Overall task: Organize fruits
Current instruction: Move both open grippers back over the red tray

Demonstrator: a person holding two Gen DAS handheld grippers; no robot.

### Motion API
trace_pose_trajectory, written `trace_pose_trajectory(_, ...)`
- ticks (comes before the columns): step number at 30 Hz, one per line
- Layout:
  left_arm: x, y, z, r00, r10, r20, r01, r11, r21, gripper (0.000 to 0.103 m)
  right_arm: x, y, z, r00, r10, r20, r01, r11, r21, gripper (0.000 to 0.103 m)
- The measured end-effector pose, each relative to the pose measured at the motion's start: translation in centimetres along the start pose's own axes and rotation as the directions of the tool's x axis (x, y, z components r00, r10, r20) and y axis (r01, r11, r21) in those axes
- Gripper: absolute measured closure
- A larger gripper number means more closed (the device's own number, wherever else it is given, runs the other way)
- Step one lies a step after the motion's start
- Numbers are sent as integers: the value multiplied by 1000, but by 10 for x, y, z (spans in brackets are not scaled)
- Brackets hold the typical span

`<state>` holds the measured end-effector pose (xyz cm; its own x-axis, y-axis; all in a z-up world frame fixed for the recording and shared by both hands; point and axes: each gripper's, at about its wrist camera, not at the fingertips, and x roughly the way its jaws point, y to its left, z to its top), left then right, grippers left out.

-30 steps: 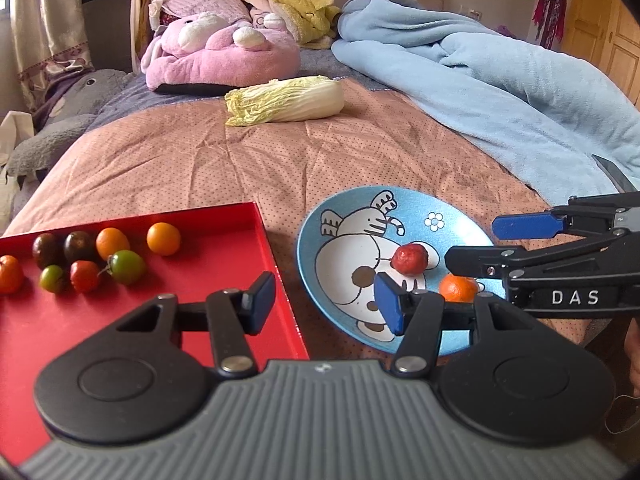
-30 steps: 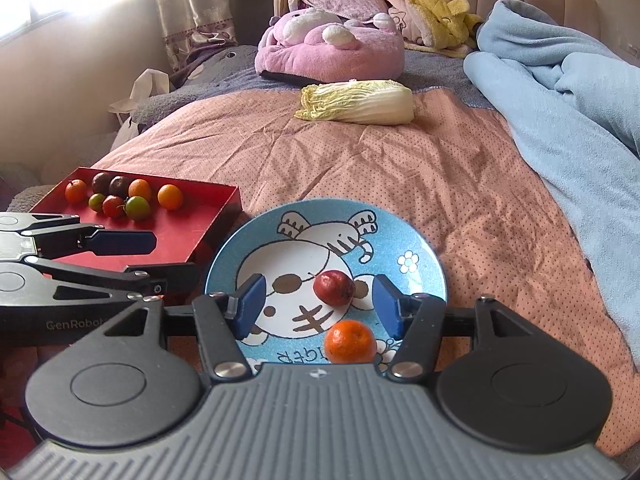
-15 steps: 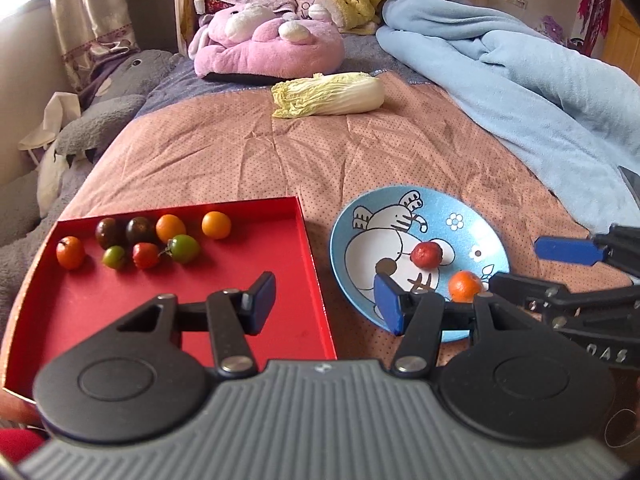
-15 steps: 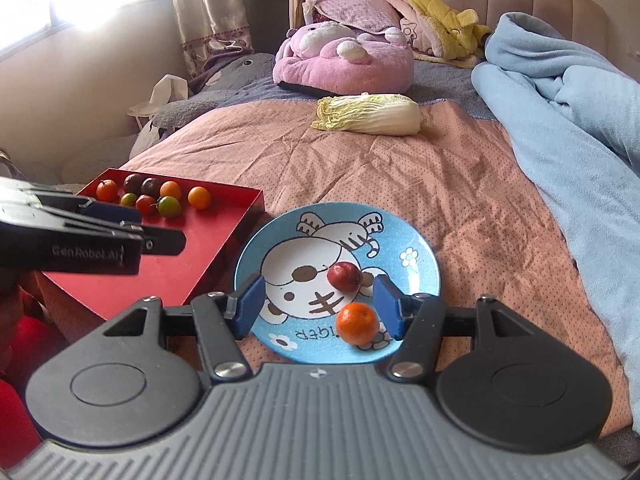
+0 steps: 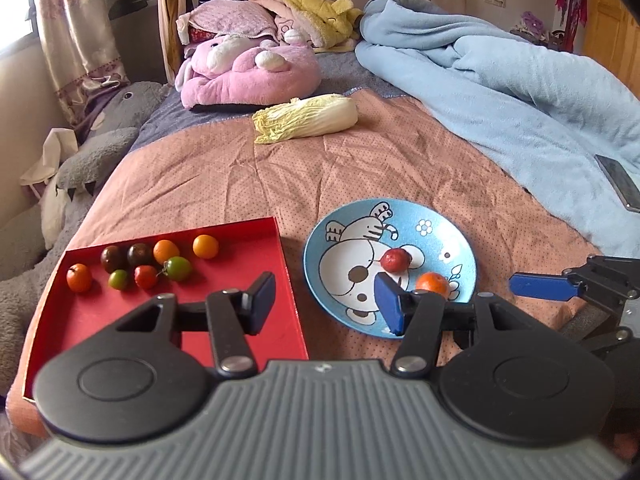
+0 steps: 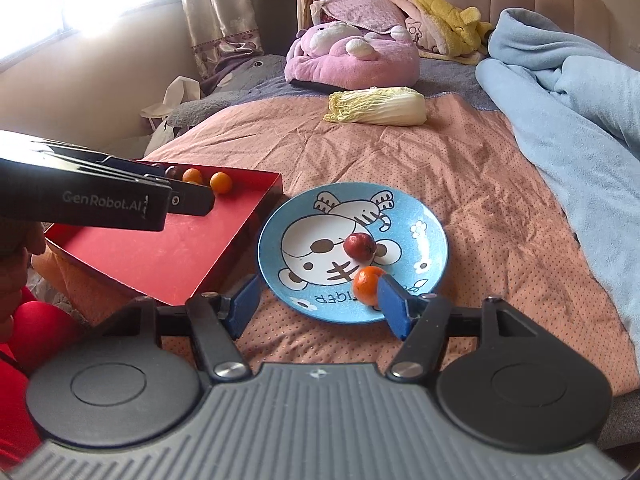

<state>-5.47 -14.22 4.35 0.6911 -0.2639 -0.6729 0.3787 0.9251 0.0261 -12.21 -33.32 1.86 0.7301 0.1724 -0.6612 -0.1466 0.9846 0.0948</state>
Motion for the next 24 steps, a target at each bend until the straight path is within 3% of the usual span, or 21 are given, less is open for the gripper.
trace_pose_trajectory(7,11,17,-8,1000,-14,-8,15,999,51,46,12,10,0,1000,-3,-5,3,1000,-2,33)
trace_pose_trajectory(10,20,31,-9,1000,-15,-27,15,999,30,46,21,17,9,1000,8,-9,-9,1000,-9,33)
trace_pose_trajectory(24,45,114,-18,996,87,-21,-87,996,-30,46,92,72,62,995,96,-23,-98,992,-75,32)
